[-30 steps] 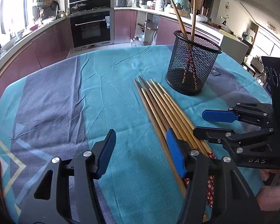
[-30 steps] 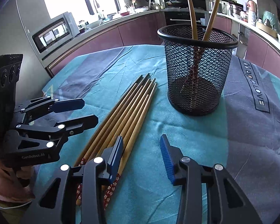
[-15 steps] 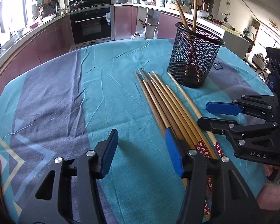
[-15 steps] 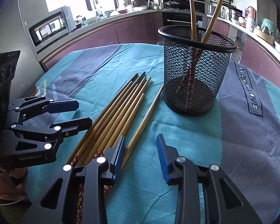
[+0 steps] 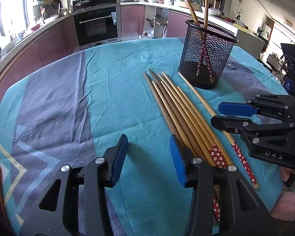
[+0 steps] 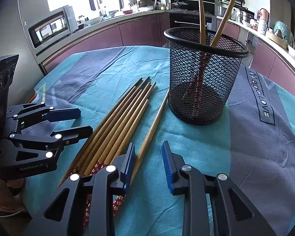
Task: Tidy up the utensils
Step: 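Move both open tools back down to the chopstick pile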
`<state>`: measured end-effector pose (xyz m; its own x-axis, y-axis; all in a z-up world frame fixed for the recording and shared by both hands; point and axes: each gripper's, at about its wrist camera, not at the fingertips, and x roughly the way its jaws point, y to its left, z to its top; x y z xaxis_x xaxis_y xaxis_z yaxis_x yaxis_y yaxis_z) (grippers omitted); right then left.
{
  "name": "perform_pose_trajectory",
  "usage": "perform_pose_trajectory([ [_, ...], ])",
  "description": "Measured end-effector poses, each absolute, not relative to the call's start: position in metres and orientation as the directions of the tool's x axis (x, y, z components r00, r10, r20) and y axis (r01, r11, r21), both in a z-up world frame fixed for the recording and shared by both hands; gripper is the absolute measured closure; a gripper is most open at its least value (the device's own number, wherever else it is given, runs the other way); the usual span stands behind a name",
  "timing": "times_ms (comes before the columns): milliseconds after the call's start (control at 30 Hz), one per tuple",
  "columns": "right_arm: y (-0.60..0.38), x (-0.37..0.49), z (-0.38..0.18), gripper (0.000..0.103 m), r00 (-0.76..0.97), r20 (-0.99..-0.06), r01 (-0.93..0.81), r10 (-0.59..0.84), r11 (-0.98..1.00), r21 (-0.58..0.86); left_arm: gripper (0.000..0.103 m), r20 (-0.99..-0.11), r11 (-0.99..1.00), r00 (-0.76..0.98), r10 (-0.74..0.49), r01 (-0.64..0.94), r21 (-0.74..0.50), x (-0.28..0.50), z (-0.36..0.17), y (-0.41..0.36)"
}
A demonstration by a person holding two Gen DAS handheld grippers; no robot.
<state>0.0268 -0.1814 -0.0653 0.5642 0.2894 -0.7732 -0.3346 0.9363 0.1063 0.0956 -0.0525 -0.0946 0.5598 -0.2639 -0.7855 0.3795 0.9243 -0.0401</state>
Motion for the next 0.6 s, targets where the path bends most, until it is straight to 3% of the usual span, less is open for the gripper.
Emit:
perform_pose_trajectory([
  [600,-0.184,0.031,-0.065,0.076,0.564,-0.768,-0.334,0.303,0.934,0.124,0.054,-0.777,0.905,0.546,-0.313,0.419,-0.07,0.098,-0.093,-0.064],
])
